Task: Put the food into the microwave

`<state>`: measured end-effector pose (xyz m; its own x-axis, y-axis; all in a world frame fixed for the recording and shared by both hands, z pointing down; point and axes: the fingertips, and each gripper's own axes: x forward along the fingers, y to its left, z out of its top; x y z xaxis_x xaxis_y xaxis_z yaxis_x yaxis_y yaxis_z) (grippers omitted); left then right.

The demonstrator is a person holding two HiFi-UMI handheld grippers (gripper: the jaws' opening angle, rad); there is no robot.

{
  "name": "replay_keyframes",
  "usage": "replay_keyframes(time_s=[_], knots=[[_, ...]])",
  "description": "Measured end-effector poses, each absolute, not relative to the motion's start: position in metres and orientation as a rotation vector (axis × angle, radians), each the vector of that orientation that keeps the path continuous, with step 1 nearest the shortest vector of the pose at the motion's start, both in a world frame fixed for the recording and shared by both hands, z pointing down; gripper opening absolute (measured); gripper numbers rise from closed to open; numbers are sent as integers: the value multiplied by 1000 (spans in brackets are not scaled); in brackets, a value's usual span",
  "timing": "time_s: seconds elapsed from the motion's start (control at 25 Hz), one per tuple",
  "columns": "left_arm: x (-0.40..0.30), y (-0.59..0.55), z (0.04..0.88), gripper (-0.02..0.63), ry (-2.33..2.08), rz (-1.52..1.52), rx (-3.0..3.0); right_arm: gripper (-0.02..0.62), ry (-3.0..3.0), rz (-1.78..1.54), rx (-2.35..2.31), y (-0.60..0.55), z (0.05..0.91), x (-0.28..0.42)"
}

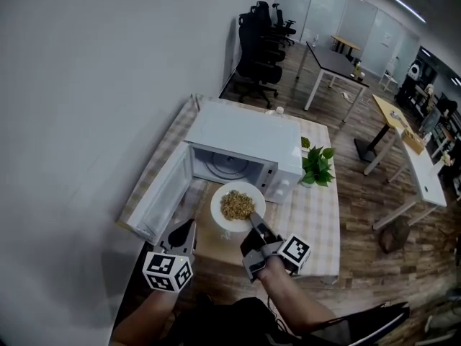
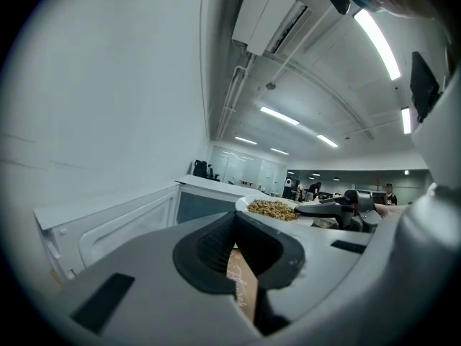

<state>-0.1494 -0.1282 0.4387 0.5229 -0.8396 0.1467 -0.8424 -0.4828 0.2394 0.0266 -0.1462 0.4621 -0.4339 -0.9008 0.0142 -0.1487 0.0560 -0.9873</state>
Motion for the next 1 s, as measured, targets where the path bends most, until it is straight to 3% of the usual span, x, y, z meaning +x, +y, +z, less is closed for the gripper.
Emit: replay_keyframes(time_s=[1.0], knots=[[-124,-226,475,8,-1371,140,2476,57,1613,-1489,-1112,-277,517,35]])
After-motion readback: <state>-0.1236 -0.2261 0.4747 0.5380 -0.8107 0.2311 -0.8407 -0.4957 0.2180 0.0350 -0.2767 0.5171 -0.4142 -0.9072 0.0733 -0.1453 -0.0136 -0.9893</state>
